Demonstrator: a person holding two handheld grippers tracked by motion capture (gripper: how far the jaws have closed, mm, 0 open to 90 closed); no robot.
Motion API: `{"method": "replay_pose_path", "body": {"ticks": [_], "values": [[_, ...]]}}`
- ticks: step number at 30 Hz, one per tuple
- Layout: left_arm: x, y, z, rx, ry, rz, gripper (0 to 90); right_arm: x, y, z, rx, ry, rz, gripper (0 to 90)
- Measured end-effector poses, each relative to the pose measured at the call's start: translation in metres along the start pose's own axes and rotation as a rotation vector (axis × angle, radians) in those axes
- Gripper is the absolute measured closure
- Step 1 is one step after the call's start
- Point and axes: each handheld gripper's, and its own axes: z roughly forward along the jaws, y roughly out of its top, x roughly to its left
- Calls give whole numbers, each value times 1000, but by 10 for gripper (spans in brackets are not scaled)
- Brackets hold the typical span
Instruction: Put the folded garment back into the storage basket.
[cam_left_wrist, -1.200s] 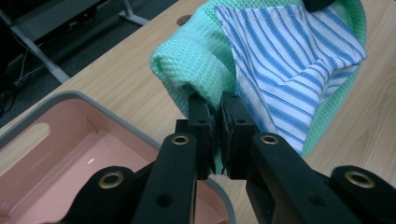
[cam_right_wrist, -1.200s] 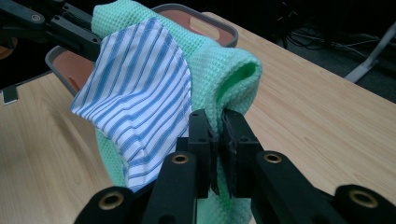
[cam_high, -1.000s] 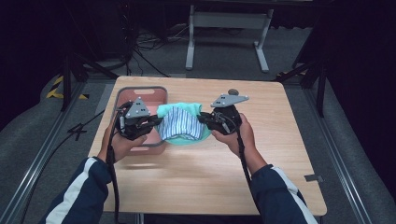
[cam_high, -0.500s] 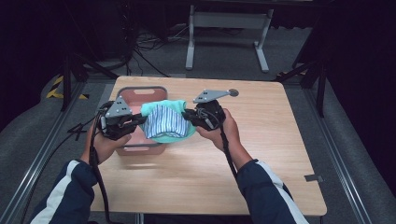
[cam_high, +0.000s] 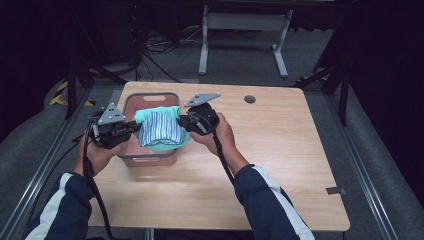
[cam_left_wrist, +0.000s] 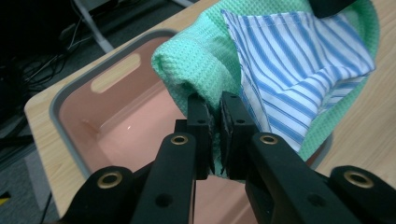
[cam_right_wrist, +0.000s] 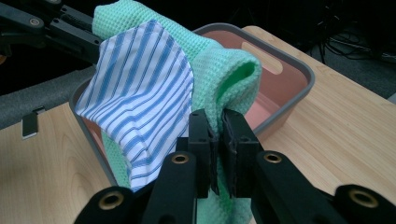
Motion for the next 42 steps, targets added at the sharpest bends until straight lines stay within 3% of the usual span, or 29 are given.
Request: {"method": "replay_pose_path", "body": {"ticks": [9,21,36,42], "values": [[14,-13,3,27,30,-15,838,8,4,27,25,15,-22,829],[23,-27,11,63,64,-37,837,14,2,55,61,20,-35,828],[29,-38,29,102,76,-55,834,9,-3,78,105,24,-22,822],[29,-40,34,116,74,-42,810,6,-5,80,115,17,-18,806]]}}
